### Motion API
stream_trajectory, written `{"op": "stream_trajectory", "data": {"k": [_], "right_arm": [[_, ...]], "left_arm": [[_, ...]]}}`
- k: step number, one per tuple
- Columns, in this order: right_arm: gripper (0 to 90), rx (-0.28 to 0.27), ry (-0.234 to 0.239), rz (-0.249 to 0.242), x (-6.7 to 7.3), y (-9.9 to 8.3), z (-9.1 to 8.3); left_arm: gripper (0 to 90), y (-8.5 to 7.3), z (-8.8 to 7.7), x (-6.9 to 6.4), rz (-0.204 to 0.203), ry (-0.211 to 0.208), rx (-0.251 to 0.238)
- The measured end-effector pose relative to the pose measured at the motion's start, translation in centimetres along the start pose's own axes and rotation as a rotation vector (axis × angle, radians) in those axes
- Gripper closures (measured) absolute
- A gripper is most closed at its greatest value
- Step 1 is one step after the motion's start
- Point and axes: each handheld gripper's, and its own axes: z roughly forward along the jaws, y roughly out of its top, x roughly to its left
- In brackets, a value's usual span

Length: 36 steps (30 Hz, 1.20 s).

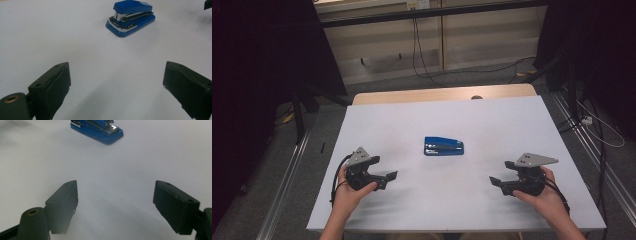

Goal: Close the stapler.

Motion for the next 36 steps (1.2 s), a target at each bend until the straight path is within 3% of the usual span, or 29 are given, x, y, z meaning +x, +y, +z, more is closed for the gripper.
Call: {"op": "stream_trajectory", "data": {"k": [36], "right_arm": [[17.7,-0.004,-0.019,-0.008,0.0,-1.2,-1.5]], "left_arm": [[6.5,-1.9,-2.2,0.4,0.013,0.010,0.004]]}}
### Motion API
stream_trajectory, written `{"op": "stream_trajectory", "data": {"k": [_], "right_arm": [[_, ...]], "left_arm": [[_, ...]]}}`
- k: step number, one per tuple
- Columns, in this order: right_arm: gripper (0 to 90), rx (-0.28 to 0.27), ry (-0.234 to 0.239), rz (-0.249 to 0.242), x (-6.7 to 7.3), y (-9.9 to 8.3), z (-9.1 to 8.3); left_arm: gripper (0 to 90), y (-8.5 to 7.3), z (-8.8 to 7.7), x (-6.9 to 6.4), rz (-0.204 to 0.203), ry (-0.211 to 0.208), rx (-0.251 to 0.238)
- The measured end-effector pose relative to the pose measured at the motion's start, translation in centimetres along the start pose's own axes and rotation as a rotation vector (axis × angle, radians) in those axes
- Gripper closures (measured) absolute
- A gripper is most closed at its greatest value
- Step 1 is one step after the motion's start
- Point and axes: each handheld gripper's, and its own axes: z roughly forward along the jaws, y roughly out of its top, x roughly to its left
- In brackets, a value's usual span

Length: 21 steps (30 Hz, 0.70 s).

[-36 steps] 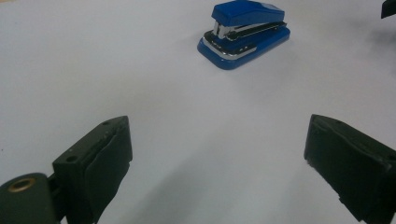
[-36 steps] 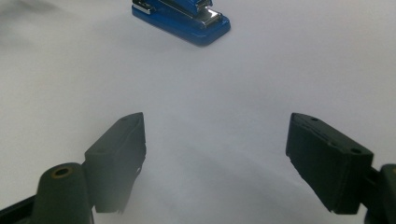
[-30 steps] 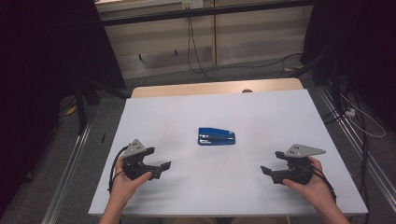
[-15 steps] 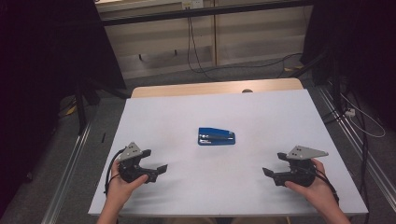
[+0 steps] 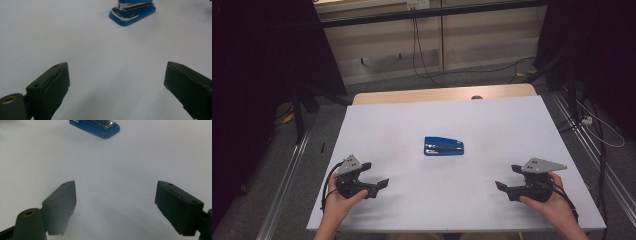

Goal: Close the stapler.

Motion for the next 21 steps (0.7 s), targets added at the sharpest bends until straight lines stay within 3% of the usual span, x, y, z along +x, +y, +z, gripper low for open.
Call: {"op": "stream_trajectory", "data": {"k": [21], "right_arm": [[17.2,-0.007,-0.006,-0.005,-0.27,-0.49,-0.50]], "left_arm": [[6.5,-0.40,-0.03,0.35,-0.010,0.002,0.001]]}}
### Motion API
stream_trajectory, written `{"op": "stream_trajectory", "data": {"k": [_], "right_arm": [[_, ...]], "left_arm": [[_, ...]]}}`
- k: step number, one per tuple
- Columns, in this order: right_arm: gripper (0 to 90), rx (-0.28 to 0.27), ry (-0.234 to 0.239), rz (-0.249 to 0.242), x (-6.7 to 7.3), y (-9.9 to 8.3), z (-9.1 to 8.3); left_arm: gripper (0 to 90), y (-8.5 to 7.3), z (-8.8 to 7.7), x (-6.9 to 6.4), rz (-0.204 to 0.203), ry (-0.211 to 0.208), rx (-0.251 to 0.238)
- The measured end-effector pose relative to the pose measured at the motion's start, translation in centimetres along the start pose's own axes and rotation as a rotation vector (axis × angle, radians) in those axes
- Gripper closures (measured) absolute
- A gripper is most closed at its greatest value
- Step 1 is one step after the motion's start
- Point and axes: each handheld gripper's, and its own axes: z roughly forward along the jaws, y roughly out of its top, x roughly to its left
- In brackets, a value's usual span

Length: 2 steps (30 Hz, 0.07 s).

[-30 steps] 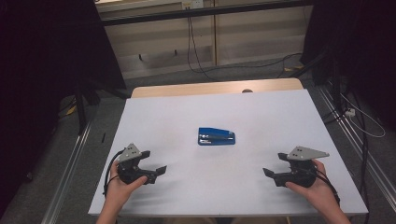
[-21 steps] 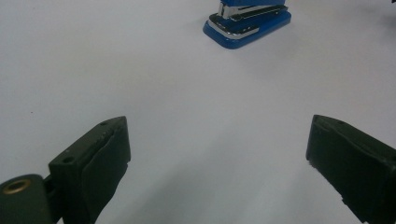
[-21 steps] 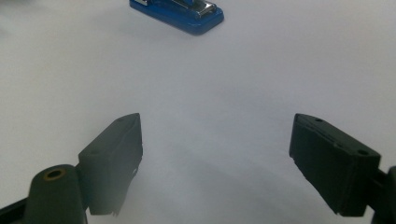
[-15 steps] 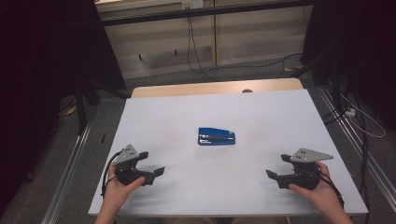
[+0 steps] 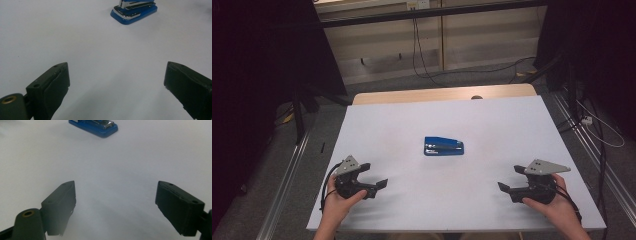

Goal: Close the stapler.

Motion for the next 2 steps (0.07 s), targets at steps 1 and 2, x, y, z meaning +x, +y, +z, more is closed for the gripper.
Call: {"op": "stream_trajectory", "data": {"k": [1,2], "right_arm": [[17.1,-0.001,0.000,-0.001,-0.04,-0.03,0.01],[17.1,-0.002,-0.001,0.000,-0.04,-0.05,0.02]], "left_arm": [[6.5,0.00,0.00,0.00,0.000,0.000,0.000],[6.5,-0.01,0.01,0.00,-0.002,0.001,0.002]]}}
